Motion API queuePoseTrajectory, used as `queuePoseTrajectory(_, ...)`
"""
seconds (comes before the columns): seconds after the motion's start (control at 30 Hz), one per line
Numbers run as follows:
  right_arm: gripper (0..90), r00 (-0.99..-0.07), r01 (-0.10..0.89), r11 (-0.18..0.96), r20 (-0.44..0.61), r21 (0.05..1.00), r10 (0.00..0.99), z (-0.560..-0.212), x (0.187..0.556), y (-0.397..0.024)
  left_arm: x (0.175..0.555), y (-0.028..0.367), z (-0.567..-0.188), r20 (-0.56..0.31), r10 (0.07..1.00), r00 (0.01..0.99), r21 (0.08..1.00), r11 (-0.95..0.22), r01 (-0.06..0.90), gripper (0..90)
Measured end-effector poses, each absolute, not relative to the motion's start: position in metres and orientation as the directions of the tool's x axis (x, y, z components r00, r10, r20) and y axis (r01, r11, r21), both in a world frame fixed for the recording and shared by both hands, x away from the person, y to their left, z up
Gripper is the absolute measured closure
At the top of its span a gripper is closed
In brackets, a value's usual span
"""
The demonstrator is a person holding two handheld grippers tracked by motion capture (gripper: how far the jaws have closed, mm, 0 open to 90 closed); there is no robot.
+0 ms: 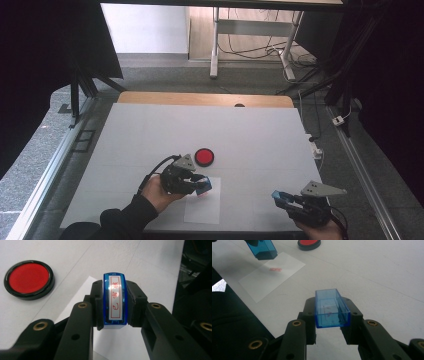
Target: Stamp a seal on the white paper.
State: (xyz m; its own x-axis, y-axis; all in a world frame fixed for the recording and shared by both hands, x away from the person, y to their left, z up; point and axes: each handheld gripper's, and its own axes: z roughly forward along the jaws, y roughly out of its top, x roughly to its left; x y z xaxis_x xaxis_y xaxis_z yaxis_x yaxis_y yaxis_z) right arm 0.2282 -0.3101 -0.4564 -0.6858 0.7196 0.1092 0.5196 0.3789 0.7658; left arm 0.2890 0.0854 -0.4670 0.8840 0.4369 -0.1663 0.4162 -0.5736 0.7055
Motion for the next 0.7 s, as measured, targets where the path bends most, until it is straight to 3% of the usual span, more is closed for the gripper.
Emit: queuePoseTrajectory(0.7,67.8,-0.688,0.520,0.379,0.112,0.766,0.717,-0.456,0.228,-0.310,0.288,0.112,-0.440,-0.220,0.391,0.894,0.789,-0.468,0.399,70.3)
